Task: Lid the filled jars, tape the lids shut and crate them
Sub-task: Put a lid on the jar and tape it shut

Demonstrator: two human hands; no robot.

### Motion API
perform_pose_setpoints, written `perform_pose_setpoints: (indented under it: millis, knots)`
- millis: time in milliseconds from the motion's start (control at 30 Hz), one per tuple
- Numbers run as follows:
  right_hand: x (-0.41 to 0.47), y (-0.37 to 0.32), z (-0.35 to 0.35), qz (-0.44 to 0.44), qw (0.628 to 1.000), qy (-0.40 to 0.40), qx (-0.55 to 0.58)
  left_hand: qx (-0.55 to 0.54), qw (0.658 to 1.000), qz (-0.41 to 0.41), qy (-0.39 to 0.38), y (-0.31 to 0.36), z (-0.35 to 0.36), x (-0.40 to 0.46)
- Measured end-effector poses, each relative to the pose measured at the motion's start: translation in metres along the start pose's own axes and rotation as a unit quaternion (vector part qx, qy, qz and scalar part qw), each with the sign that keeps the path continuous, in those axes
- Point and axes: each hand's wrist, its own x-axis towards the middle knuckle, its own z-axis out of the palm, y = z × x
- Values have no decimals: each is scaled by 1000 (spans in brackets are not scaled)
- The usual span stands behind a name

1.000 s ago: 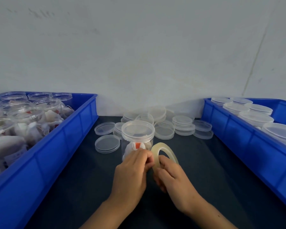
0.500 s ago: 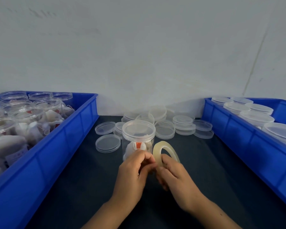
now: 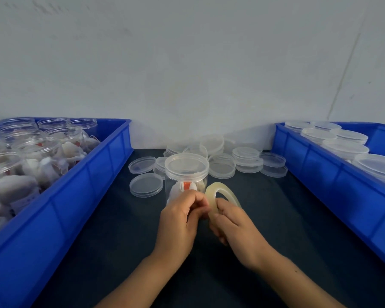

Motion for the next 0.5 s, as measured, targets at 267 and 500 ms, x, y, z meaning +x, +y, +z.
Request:
perform_pose_setpoints:
  millis: [267, 500]
  knots:
    - [0, -2, -4, -12, 999, -10, 41, -34, 998, -44, 35, 1, 4, -4]
    - [-1, 4, 0, -20, 999, -2, -26, -96, 987, -121, 41, 1, 5, -4]
